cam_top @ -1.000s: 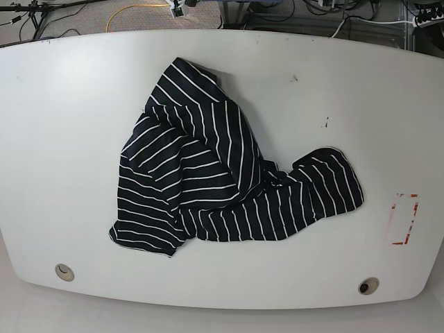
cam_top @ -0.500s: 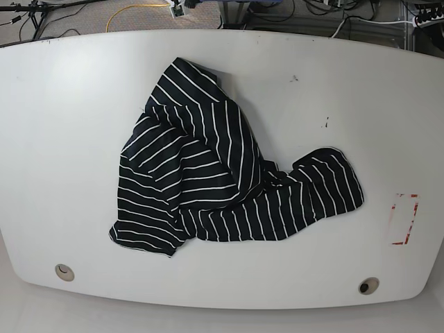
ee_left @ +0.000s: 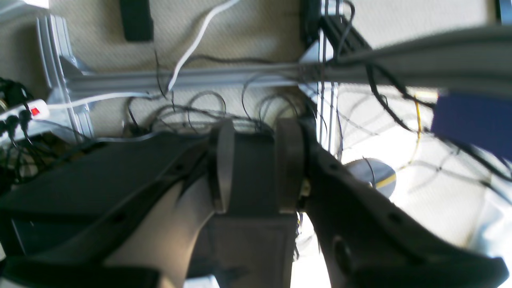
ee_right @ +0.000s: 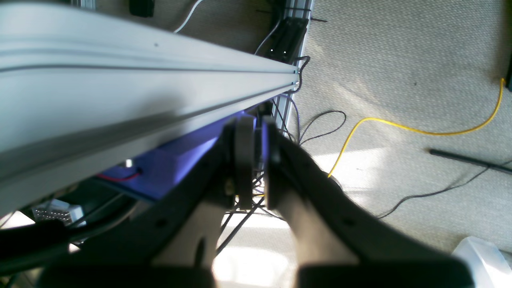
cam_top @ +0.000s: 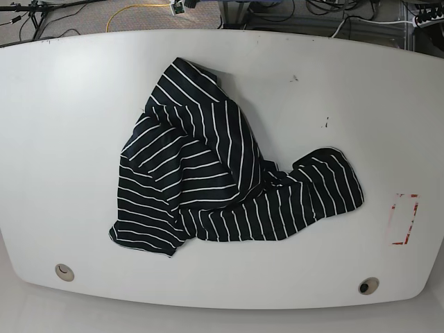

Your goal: Fold the T-shirt properly

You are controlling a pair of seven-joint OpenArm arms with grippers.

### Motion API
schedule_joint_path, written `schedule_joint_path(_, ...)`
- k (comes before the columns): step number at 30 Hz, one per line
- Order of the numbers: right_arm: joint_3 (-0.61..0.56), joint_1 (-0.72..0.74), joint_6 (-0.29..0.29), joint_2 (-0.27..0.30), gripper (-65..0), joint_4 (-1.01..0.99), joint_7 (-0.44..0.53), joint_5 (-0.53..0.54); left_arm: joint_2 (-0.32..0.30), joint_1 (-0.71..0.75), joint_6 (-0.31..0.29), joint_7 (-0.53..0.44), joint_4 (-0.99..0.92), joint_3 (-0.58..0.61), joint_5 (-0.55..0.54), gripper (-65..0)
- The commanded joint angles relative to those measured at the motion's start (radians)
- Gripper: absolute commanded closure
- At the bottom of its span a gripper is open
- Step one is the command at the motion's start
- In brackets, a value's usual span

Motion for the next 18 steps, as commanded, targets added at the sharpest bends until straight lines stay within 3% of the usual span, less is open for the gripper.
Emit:
schedule_joint_path(1, 0.000, -0.040, 0.006, 0.000, -3.4, 0.022, 0.018, 0.011, -0.004, 0.030, -0.004, -0.022, 0.027, -0.008, -0.002, -15.7)
schedule_joint_path(9, 0.001, -0.083, 0.006, 0.003, -3.3, 0.080, 0.018, 0.018, -0.003, 0.079, -0.004, -0.026, 0.098, -0.013, -0.013, -15.8)
schedule_joint_path(18, 0.003, -0.164, 0.007, 0.014, -3.1, 0.234, 0.012, 0.017, -0.004, 0.183, -0.002, -0.023, 0.315, -0.040, -0.057, -15.5)
